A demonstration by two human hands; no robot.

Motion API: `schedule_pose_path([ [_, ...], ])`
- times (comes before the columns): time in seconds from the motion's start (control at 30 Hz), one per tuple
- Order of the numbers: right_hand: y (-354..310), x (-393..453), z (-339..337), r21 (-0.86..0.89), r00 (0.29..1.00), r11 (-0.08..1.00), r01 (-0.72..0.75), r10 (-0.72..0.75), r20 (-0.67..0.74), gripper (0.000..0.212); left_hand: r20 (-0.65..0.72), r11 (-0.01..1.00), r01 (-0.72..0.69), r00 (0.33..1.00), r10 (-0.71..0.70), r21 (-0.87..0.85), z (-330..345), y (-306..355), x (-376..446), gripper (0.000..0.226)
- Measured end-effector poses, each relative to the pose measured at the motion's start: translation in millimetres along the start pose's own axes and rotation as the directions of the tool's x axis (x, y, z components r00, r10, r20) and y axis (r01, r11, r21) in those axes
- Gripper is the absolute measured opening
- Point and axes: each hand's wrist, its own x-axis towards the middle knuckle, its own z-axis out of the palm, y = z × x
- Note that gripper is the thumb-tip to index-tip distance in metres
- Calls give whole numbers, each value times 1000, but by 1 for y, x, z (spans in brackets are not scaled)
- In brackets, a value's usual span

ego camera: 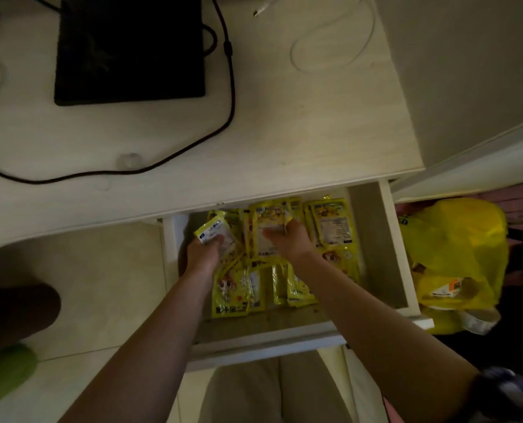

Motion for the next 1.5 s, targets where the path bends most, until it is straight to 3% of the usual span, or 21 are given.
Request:
schedule_pose_path([
  [0.1, 2, 12, 2, -59, 1000, 998, 2, -2, 15, 43, -40, 998, 30, 999, -27, 51, 3, -2, 11, 45],
  [0.23, 6, 13, -6, -162, 998, 987, -5, 15, 66, 44, -39, 995, 38, 999, -34, 91, 3, -4, 10, 34],
  [0.37, 7, 6, -13, -257, 997, 965, 54, -36, 76, 52, 5, 989, -16, 1000, 15, 146, -1, -4, 3, 27],
  [0.53, 9, 0, -25, -308, 994, 945, 105, -101, 30, 38, 7, 971, -109, 994, 110, 212, -8, -1, -14, 24],
  [0.83, 20, -30, -62, -375, 997, 924, 72, -62, 40, 35, 54, 948, -204, 979, 197, 245, -24, -9, -67, 13],
  [1.0, 25, -68, -84, -450, 986, 878, 167, -152, 69, 35, 20, 917, -278, 958, 285, 287, -34, -18, -111, 23],
  [1.27, 31, -137, -91, -641, 891, 627, 442, -390, 233, 32, 8, 766, -449, 865, 502, 459, -57, -50, -190, 30],
  [1.5, 39, -183, -55, -715, 775, 346, 608, -453, 439, 27, -141, 771, -446, 819, 556, 455, -85, -106, -239, 29],
])
